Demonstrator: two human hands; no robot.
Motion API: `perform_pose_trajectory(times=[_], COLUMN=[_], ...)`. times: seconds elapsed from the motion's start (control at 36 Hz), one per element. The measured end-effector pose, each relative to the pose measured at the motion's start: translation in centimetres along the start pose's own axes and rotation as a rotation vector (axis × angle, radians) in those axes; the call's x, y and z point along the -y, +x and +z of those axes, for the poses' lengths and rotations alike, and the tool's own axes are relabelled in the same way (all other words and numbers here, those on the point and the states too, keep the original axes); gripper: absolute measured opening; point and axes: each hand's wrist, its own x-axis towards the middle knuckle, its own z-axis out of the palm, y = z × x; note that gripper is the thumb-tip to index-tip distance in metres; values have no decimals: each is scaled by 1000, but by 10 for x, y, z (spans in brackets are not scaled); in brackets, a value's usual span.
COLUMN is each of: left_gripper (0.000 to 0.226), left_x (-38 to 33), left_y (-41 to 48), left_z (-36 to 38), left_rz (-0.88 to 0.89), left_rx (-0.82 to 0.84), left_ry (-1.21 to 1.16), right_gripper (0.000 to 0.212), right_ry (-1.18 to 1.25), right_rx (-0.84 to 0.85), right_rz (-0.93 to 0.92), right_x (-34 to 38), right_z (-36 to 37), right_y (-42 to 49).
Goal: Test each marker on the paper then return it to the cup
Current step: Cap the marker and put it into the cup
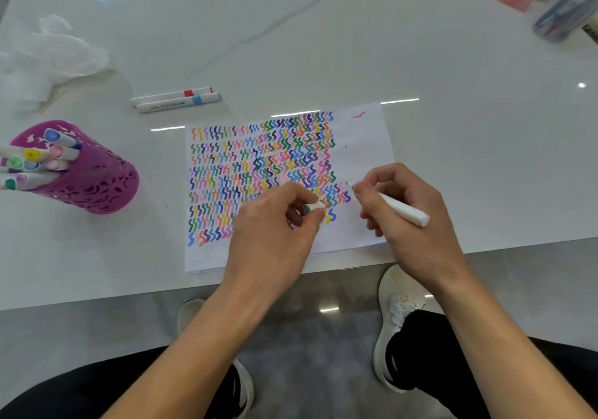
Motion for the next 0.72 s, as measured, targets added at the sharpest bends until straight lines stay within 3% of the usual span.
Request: perform_pose_trajectory(times=[0.11, 0.25, 0.72], left_gripper=[13, 15, 18], left_x=[0, 3, 4], left_y=[-2, -4, -5], left_z=[2, 6, 10], left_rz=[21, 19, 75], left_rx=[23, 50, 56], left_ry=[67, 95, 232], right_gripper=[3, 11, 21], right_ry=[68, 142, -42], right_rx=[56, 58, -34], right_rz=[34, 45, 56], right_x=[-5, -11, -17], right_z=[2, 4, 12], right_y=[0, -1, -1])
